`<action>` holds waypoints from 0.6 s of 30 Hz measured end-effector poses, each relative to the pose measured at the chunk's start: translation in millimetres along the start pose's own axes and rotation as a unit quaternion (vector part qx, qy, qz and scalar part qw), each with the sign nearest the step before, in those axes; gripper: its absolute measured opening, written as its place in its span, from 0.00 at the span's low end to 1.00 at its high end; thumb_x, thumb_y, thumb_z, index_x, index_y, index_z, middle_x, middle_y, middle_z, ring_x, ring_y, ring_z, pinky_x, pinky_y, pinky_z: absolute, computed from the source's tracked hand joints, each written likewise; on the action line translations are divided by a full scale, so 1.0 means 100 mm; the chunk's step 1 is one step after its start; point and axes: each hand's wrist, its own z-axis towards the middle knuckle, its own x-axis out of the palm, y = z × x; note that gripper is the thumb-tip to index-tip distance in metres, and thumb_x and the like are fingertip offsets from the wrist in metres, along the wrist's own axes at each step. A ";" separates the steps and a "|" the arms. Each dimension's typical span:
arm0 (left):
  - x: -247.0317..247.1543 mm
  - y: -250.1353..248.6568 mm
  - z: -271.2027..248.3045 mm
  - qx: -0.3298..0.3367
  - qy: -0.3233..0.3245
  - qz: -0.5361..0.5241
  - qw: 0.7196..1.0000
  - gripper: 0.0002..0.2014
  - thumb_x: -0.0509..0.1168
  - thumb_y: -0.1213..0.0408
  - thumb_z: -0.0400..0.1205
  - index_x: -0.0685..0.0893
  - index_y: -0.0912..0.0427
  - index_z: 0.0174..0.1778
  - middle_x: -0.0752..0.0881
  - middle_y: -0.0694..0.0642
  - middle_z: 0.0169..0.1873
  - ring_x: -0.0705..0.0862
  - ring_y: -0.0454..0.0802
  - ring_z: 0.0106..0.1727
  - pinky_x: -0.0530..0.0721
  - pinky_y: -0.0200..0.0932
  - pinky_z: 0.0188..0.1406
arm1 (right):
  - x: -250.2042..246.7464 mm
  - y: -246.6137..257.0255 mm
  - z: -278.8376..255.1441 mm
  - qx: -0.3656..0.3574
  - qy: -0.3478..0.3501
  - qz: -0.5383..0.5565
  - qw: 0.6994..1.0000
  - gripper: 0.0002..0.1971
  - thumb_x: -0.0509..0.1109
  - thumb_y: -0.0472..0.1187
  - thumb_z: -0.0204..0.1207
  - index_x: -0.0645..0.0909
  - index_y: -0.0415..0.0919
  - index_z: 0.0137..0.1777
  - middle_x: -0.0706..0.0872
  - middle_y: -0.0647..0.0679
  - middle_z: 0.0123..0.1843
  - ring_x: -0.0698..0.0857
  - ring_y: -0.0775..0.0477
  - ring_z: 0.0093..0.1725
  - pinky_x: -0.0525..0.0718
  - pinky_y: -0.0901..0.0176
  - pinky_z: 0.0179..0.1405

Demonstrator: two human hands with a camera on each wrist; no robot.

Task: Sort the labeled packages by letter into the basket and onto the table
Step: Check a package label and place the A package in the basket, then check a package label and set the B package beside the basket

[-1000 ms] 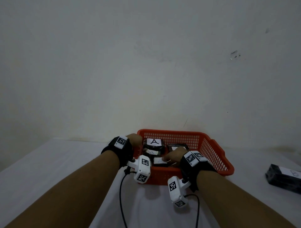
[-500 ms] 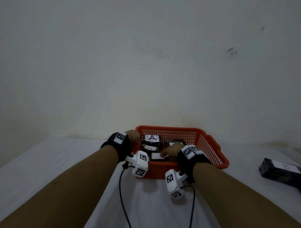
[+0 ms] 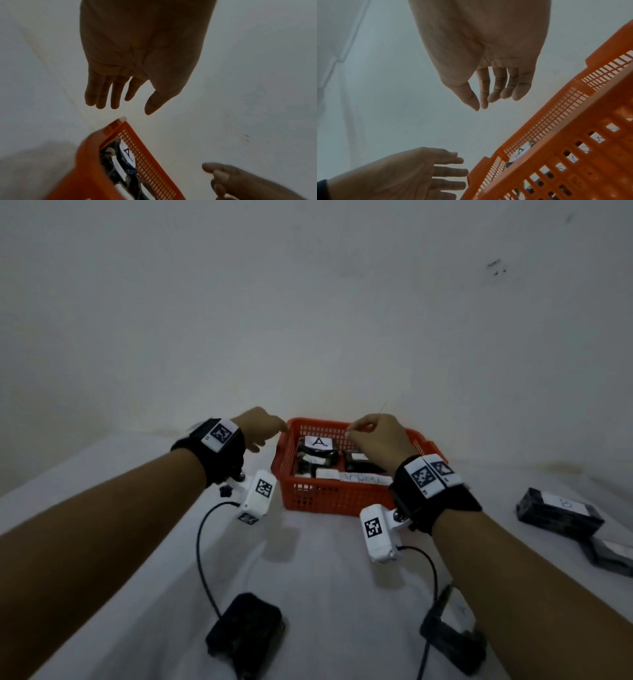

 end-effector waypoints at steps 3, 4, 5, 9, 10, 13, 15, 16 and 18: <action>-0.04 0.03 -0.35 0.057 -0.041 0.071 0.995 0.21 0.69 0.57 0.85 0.83 0.68 0.69 0.84 0.64 0.65 0.83 0.60 0.65 0.81 0.50 0.62 | -0.07 0.08 -0.32 -0.018 0.023 0.010 1.000 0.03 0.78 0.41 0.79 0.90 0.44 0.50 0.90 0.50 0.44 0.89 0.50 0.46 0.84 0.62 0.40; -0.04 0.06 -0.47 0.078 -0.045 0.092 0.992 0.23 0.69 0.56 0.84 0.82 0.65 0.72 0.84 0.61 0.69 0.82 0.58 0.68 0.80 0.48 0.65 | -0.09 0.08 -0.42 -0.024 0.032 0.009 0.999 0.04 0.78 0.42 0.79 0.90 0.45 0.52 0.90 0.51 0.45 0.88 0.53 0.46 0.81 0.65 0.37; -0.03 0.08 -0.61 0.089 -0.037 0.109 0.989 0.23 0.70 0.56 0.83 0.82 0.61 0.73 0.84 0.59 0.70 0.82 0.56 0.69 0.79 0.47 0.65 | -0.12 0.08 -0.53 -0.027 0.039 0.006 0.999 0.05 0.79 0.43 0.79 0.89 0.47 0.53 0.90 0.51 0.47 0.87 0.54 0.46 0.79 0.66 0.37; 0.11 0.09 -1.16 0.145 0.013 0.151 0.978 0.18 0.69 0.55 0.84 0.87 0.56 0.68 0.88 0.54 0.63 0.84 0.50 0.59 0.80 0.43 0.59 | -0.25 0.00 -0.91 -0.019 0.066 -0.014 0.998 0.09 0.79 0.44 0.77 0.88 0.51 0.57 0.91 0.55 0.49 0.89 0.54 0.51 0.83 0.61 0.44; 0.17 0.08 -1.29 0.155 0.026 0.159 0.975 0.17 0.69 0.55 0.84 0.87 0.56 0.67 0.89 0.54 0.61 0.85 0.50 0.59 0.81 0.44 0.60 | -0.29 -0.04 -0.99 -0.015 0.073 -0.016 0.997 0.11 0.79 0.43 0.77 0.88 0.51 0.59 0.91 0.55 0.52 0.89 0.53 0.53 0.85 0.61 0.45; 0.39 0.03 -1.60 0.184 0.071 0.189 0.962 0.16 0.70 0.53 0.83 0.90 0.56 0.64 0.90 0.54 0.58 0.88 0.53 0.59 0.86 0.50 0.63 | -0.45 -0.14 -1.23 -0.009 0.095 -0.043 0.994 0.16 0.77 0.40 0.78 0.86 0.49 0.65 0.89 0.54 0.60 0.88 0.53 0.59 0.81 0.69 0.43; 0.56 0.00 -1.75 0.201 0.100 0.196 0.955 0.16 0.70 0.51 0.83 0.89 0.55 0.63 0.91 0.53 0.58 0.89 0.50 0.57 0.87 0.49 0.62 | -0.58 -0.21 -1.39 -0.002 0.109 -0.070 0.992 0.18 0.73 0.35 0.79 0.85 0.50 0.67 0.87 0.55 0.62 0.86 0.54 0.61 0.76 0.74 0.44; 0.65 -0.02 -1.82 0.208 0.112 0.197 0.951 0.18 0.70 0.51 0.83 0.88 0.54 0.66 0.90 0.52 0.59 0.89 0.49 0.57 0.87 0.47 0.61 | -0.65 -0.24 -1.46 0.008 0.120 -0.081 0.989 0.20 0.71 0.32 0.79 0.84 0.51 0.68 0.86 0.55 0.63 0.85 0.54 0.62 0.75 0.75 0.45; 0.85 -0.05 -1.92 0.210 0.136 0.200 0.947 0.23 0.70 0.50 0.83 0.83 0.55 0.72 0.88 0.51 0.63 0.87 0.47 0.59 0.85 0.44 0.62 | -0.81 -0.32 -1.59 0.025 0.142 -0.111 0.983 0.26 0.69 0.28 0.77 0.82 0.53 0.70 0.85 0.54 0.68 0.83 0.54 0.66 0.77 0.71 0.51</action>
